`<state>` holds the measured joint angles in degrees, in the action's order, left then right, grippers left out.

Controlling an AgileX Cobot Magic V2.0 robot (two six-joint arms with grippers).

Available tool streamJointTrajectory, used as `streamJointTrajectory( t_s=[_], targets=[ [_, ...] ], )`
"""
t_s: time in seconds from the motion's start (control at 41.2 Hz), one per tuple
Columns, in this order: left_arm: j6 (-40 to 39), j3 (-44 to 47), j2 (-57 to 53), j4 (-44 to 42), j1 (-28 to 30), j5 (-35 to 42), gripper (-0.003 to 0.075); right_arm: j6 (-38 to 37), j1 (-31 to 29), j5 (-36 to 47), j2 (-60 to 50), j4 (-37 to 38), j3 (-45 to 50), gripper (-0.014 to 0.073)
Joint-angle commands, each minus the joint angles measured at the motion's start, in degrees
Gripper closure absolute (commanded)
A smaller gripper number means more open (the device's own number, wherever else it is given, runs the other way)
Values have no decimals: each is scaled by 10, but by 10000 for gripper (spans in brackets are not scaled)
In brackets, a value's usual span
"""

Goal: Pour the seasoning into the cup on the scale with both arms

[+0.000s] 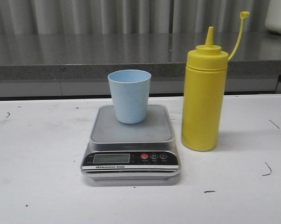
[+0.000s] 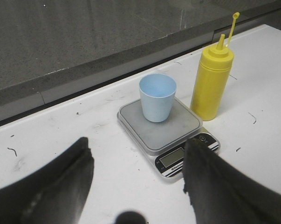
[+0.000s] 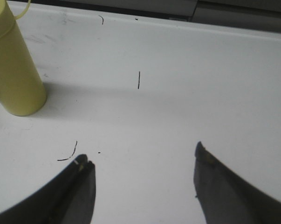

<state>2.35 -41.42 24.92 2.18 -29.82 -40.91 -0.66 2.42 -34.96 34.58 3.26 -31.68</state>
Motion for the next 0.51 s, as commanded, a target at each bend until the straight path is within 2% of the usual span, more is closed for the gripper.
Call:
streamJointTrajectory(
  t_s=[0.0, 0.121, 0.267, 0.486],
  targets=[
    [-3, -14, 4, 3, 1, 50, 301, 7, -3, 48, 4, -1, -19, 114],
    [-3, -14, 4, 3, 1, 50, 301, 11, 13, 47, 4, -12, -19, 88],
    [-3, -14, 4, 3, 1, 50, 301, 32, 47, 47, 5, -12, -20, -23],
    [-3, -14, 4, 3, 1, 50, 301, 32, 85, 40, 18, -36, -26, -20]
  ],
)
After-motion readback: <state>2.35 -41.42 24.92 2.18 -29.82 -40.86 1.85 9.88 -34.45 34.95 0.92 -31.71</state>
